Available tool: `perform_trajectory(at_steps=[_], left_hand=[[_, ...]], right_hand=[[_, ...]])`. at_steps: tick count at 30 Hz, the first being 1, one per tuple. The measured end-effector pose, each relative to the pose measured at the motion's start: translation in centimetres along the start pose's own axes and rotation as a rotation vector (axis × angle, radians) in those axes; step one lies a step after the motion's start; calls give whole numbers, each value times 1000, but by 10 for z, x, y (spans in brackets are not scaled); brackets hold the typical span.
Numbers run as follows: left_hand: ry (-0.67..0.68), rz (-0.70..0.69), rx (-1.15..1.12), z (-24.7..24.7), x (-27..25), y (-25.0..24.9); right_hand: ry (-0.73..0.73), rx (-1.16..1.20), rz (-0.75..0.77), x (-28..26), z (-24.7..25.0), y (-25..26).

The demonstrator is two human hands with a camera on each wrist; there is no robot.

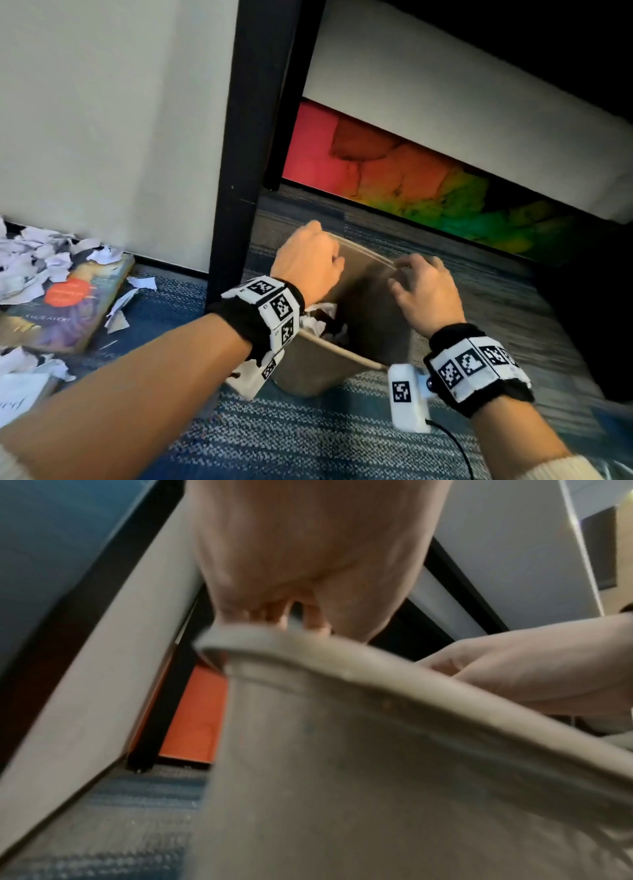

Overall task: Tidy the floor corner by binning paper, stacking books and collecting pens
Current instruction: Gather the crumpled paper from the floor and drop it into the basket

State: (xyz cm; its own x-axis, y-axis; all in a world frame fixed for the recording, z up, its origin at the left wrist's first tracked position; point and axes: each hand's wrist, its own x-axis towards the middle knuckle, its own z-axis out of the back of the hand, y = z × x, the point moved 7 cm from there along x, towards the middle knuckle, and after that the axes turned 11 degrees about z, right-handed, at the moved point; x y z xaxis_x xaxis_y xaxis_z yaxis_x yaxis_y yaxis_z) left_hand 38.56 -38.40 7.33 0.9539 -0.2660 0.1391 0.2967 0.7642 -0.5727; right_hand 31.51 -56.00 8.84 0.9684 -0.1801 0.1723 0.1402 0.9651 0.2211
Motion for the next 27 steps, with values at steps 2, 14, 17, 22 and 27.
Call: perform_trajectory(at_steps=[2, 14, 17, 22, 27], left_hand=[[-47, 84, 179, 10, 0, 12], [225, 280, 239, 40, -15, 94], [287, 302, 204, 46, -21, 108], [375, 273, 220, 42, -34, 113], [281, 379, 131, 76, -25, 158]], right_hand=[[97, -57, -160, -3, -9, -16], [368, 28, -189, 21, -42, 14], [418, -25, -143, 23, -51, 30], [537, -162, -144, 17, -42, 34], [153, -357, 8, 44, 47, 112]])
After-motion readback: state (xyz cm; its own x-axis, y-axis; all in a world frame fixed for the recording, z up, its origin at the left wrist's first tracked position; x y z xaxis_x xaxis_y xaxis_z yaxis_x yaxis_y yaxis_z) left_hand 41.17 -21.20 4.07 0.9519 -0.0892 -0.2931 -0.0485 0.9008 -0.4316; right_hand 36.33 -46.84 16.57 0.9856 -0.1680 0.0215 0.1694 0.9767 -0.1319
